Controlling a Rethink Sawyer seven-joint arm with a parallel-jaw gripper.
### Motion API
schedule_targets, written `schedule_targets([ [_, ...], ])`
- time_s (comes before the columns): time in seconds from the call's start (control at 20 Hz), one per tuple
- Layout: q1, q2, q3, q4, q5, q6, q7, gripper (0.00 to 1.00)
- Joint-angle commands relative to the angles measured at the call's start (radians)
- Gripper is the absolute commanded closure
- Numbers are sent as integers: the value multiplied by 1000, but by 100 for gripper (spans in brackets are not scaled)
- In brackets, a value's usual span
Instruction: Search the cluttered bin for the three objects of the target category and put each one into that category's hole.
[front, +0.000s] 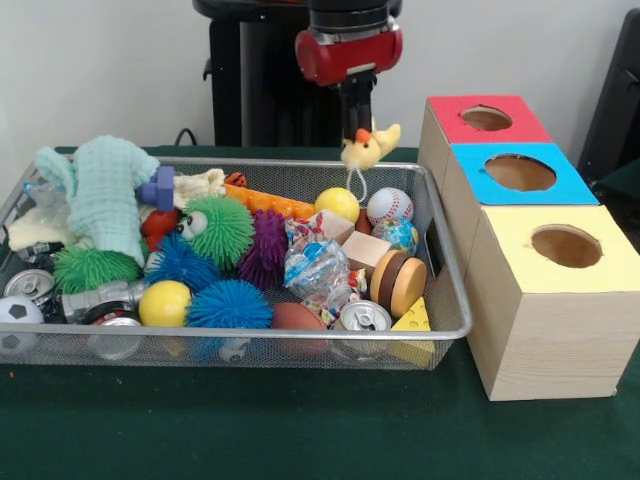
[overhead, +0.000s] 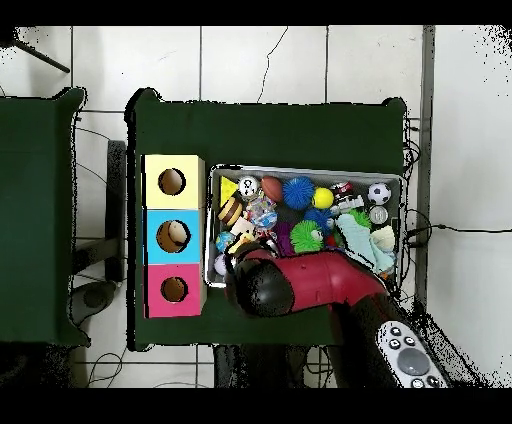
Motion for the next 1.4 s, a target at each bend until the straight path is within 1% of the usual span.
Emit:
schedule_targets([
  [0.05, 50, -33, -49, 152, 0, -15, 171, 100],
  [0.4, 103, -11, -105, 198, -32, -101, 203, 100],
  [0.6, 140, 5, -146, 207, -38, -148, 222, 100],
  [0.75, 170, -3, -169, 214, -13, -160, 233, 100],
  [0.9, 203, -48, -163, 227, 50, -133, 246, 100],
  [0.95, 207, -76, -152, 236, 78, -111, 244, 100],
  [1.05, 198, -174, -107, 277, 161, -39, 227, 100],
  [1.1, 193, -208, -93, 290, 192, -13, 214, 100],
  [1.2, 179, -308, -60, 326, 288, 71, 161, 100],
  [1.3, 186, -355, -60, 337, 341, 117, 132, 100],
  [1.4, 194, -358, -62, 340, 364, 118, 122, 100],
])
